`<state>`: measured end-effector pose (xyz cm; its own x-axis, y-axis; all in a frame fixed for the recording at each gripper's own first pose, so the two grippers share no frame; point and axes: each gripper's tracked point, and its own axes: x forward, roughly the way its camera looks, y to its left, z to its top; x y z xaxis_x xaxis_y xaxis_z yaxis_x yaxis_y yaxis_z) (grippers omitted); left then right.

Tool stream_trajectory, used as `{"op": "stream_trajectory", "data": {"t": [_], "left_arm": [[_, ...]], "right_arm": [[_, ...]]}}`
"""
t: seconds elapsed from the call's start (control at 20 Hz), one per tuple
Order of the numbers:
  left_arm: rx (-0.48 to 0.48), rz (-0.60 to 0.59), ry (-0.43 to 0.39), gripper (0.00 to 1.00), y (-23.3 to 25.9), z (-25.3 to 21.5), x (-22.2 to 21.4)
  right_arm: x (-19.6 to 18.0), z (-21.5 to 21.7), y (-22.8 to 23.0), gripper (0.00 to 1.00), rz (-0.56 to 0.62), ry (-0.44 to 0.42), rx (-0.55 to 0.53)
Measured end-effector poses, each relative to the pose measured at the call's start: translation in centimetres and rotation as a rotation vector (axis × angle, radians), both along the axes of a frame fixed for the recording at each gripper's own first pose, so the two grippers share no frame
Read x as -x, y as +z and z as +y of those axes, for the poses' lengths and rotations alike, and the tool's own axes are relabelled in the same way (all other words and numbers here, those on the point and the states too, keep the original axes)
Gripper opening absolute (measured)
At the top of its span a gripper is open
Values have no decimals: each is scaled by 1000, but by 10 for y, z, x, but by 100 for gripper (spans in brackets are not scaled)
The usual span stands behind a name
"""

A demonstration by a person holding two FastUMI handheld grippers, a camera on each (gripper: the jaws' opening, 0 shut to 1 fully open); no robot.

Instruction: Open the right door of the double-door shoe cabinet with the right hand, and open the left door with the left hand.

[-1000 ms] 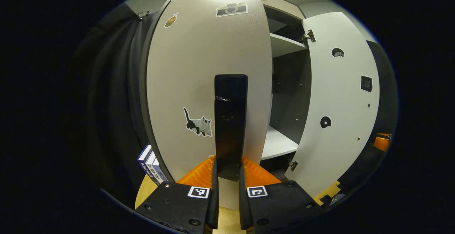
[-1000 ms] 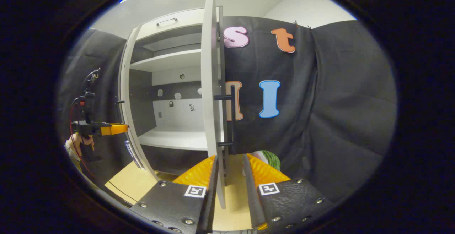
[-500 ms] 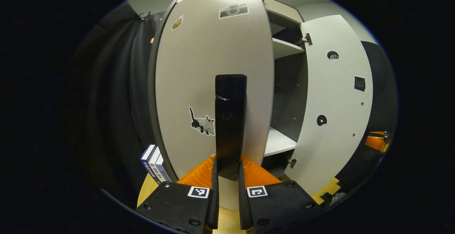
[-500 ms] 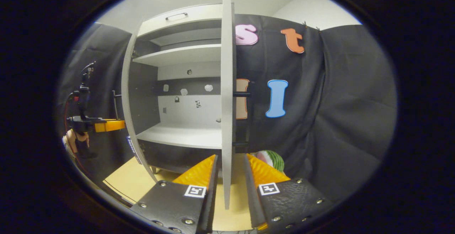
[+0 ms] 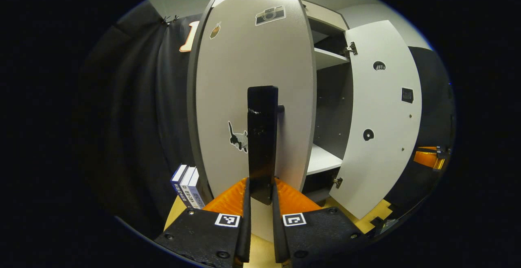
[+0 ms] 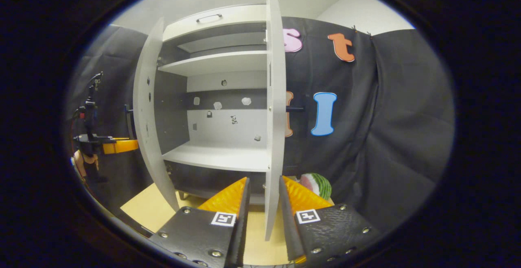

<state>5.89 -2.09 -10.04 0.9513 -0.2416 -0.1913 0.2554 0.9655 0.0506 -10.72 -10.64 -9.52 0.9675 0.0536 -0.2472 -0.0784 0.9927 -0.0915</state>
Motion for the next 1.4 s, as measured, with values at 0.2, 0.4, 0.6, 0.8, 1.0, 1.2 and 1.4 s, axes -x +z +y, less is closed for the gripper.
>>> {"op": "stream_trajectory", "data": {"t": [0.2,0.4,0.6,0.8,1.0,1.2,1.4], "left_arm": [[19,-6,37,19,1,5,3],[-12,-4,65,13,2,17,5],[-47,-7,115,8,3,35,9],[-41,1,166,5,3,45,12],[-62,-3,202,2,4,57,14],[-69,-7,248,3,5,69,16],[-80,-13,306,2,6,83,17]], "right_arm": [[2,5,1,40,1,15,1],[7,9,5,40,-5,35,6],[12,14,2,30,2,44,-22],[14,18,3,30,-1,56,-34],[16,21,2,33,3,67,-38],[17,22,1,39,6,75,-43],[17,25,0,39,11,87,-52]]}}
